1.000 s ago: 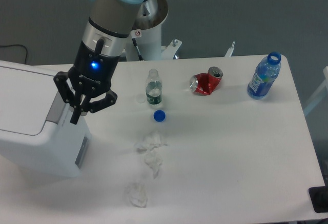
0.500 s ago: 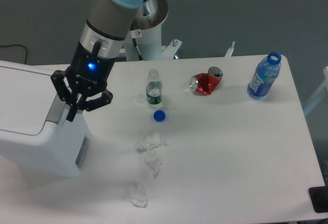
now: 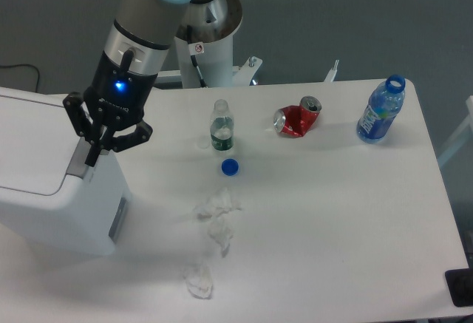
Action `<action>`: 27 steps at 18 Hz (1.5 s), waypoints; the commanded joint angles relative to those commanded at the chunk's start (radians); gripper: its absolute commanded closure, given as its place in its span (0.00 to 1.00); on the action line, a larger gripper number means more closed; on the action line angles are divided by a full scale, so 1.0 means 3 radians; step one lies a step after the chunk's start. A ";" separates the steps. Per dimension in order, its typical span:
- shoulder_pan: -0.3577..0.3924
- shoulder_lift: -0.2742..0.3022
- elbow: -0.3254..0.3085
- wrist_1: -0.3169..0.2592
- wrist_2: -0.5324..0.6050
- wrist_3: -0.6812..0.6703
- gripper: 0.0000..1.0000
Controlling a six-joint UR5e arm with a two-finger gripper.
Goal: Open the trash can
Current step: 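Lower the gripper onto the front edge of the trash can lid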
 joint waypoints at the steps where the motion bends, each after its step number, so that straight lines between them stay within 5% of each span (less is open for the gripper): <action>1: -0.0005 0.0000 -0.0010 0.0000 0.0000 0.0000 0.92; 27: -0.0020 0.0005 -0.0046 0.0000 0.0020 0.0000 0.90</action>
